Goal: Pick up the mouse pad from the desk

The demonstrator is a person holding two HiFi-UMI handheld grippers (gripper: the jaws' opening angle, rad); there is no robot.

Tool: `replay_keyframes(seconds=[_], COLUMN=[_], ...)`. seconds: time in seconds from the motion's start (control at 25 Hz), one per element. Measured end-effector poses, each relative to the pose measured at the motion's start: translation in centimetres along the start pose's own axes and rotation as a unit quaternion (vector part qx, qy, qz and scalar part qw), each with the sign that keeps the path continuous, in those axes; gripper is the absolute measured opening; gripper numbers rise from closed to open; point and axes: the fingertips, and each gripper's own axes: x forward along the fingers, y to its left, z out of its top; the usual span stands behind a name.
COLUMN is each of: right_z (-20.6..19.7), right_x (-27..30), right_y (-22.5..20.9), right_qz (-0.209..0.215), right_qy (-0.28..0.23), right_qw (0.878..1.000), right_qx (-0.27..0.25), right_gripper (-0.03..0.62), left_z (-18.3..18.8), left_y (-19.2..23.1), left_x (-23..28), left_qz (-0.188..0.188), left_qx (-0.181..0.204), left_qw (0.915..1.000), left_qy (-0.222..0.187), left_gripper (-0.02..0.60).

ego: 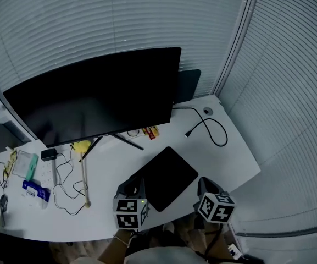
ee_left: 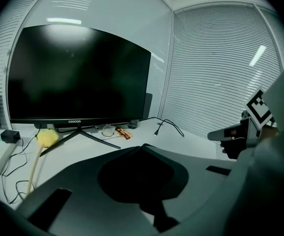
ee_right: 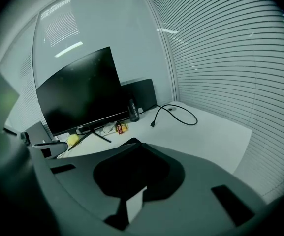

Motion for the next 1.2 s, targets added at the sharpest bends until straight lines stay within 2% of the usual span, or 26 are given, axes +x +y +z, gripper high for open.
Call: replay_keyframes(seconds=[0.44, 0.52, 0.6, 1.2], right_z=[-1.6, -1.7, -1.8, -4.1], right_x=[5.0, 5.8, 6.4, 11.2], right_y=[0.1, 0.0, 0.0, -0.7], right_qz=[0.04, 0.044, 0.047, 0.081], right_qy=[0.048, 0.057, 0.066, 0.139], right_qw=[0.997, 0.996, 0.995, 0.977], right_qx=[-0.039, -0.047, -0.056, -0.14], right_gripper=[0.037, 0.05, 0.117, 0.171], left_z=[-2.8, -3.4, -3.9, -7.3], left_y=[2.8, 3.2, 3.5, 5.6], left_x=[-0.3, -0.3, -0.3, -0.9], left_qz=[0.059, 0.065, 0.071, 0.125], left_qx=[-0.027, -0.033, -0.04, -0.082], left_qw=[0.9976, 0.997, 0.9962, 0.9874], left_qy=[0.023, 0.027, 0.031, 0.053], left_gripper=[0.017, 0.017, 0.017, 0.017])
